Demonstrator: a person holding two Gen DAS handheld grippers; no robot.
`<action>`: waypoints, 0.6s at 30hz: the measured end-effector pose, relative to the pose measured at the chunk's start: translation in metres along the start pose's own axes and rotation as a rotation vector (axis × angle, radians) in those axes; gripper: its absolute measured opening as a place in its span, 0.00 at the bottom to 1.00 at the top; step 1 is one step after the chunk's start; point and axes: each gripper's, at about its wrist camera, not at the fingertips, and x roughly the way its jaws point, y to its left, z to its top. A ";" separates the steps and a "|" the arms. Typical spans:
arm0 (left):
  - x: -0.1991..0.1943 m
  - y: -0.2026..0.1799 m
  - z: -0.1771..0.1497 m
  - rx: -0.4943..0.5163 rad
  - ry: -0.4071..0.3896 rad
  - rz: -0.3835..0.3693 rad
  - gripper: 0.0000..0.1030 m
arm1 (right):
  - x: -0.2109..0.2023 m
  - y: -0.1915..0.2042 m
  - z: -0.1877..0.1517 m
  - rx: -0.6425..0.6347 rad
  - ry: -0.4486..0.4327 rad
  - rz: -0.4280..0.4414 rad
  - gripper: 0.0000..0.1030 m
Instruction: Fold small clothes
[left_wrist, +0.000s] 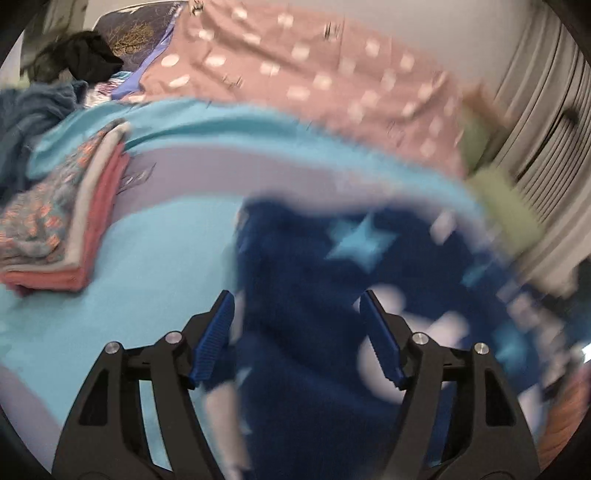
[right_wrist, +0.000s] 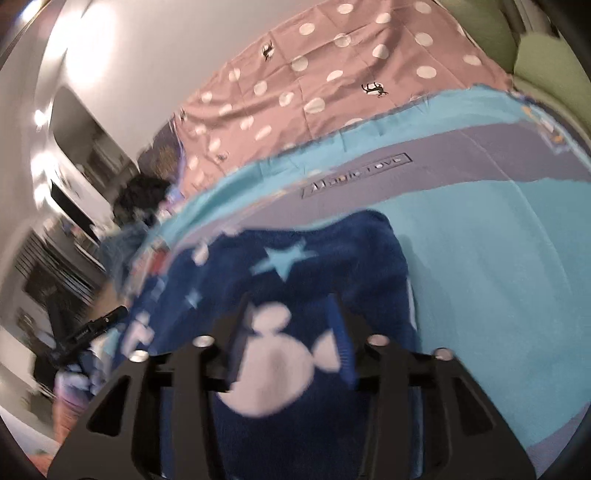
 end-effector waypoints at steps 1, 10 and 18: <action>0.007 0.001 -0.008 0.006 0.036 0.017 0.71 | 0.008 -0.003 -0.006 -0.010 0.022 -0.044 0.46; -0.069 0.017 -0.040 -0.033 -0.078 -0.015 0.69 | -0.050 -0.009 -0.025 0.009 -0.088 -0.063 0.47; -0.087 0.022 -0.090 -0.108 -0.033 -0.039 0.68 | -0.108 -0.047 -0.086 0.145 -0.124 -0.074 0.47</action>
